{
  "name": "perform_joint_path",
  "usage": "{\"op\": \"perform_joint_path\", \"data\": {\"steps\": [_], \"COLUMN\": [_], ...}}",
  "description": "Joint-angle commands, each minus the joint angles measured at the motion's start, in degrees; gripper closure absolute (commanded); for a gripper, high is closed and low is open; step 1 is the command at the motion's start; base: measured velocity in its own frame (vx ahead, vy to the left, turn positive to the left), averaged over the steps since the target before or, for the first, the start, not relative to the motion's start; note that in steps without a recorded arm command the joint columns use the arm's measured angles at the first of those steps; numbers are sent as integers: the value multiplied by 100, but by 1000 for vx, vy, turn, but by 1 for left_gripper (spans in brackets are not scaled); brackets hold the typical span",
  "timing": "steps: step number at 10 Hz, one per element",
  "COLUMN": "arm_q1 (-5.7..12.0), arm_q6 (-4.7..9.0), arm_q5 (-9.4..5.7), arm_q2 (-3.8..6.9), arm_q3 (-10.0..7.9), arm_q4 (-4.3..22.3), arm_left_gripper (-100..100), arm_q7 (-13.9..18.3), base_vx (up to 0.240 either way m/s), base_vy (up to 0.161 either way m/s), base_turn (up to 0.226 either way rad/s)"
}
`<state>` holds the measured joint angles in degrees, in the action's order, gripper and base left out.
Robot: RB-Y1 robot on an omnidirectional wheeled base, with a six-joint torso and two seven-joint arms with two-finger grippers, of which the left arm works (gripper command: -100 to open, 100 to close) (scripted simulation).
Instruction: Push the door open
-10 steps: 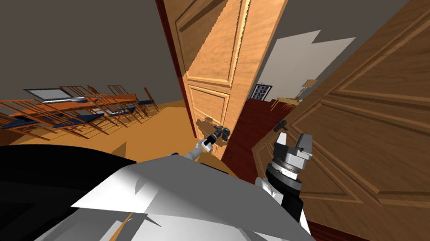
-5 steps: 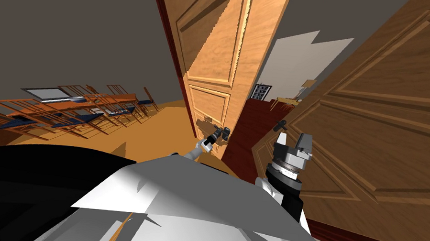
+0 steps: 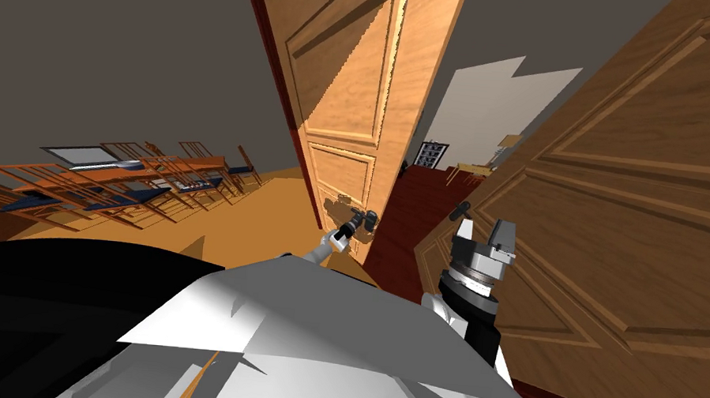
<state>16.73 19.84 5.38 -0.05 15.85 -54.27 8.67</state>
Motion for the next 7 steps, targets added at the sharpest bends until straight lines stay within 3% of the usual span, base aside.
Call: {"op": "perform_joint_path", "data": {"steps": [1,3,5,7], "arm_q1": [124,134,134,149], "arm_q6": [74,76,76,79], "arm_q5": [-31,-55,-55,-91], "arm_q2": [81,145,145,219], "arm_q3": [-167,-290,-290,-476], "arm_q4": [85,103,103,131], "arm_left_gripper": [100,100,100,100], "arm_q7": [-42,-80,-80,-136], "base_vx": [148,165,59,101], "base_vy": [-164,-167,-50,-107], "base_turn": [49,65,8,77]}}
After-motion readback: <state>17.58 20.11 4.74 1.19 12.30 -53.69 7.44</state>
